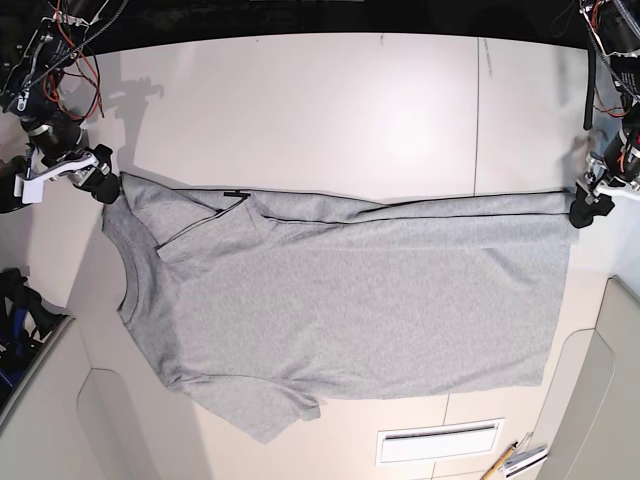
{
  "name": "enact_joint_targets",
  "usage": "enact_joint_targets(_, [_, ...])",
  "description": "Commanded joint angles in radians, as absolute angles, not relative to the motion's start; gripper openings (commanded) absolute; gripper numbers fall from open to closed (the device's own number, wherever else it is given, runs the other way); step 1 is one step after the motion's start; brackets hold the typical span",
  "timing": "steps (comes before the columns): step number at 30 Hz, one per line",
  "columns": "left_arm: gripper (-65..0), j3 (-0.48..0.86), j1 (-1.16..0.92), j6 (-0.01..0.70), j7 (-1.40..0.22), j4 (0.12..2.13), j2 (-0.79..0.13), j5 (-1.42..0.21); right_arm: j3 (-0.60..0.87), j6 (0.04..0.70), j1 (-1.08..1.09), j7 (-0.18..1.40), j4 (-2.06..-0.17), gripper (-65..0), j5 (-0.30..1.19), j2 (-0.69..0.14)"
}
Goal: Fold the T-shirt properly
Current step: 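Lift the grasped edge and fold it across the shirt, then release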
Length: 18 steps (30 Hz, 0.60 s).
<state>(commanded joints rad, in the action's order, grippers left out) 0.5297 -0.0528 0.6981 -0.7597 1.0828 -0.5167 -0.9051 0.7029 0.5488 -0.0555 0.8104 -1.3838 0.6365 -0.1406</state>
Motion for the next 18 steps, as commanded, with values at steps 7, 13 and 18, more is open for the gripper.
enact_joint_targets(7, [-18.0, 0.405, -0.052, 0.698, -0.752, 1.083, -0.514, -0.897, 0.577, 0.546, -0.043, 0.778, -1.384, -32.9, 0.623, -0.121])
enact_joint_targets(13, [-40.7, 0.404, -0.052, 0.698, -0.752, 1.083, -0.516, -0.841, 0.574, 0.546, 0.003, 0.786, -1.384, -50.9, 0.598, -0.091])
enact_joint_targets(18, [-65.0, 0.404, -0.050, 0.698, -0.764, 1.084, -0.516, -0.840, 0.574, 0.558, 0.010, 0.791, -1.384, -65.0, 0.599, -0.092])
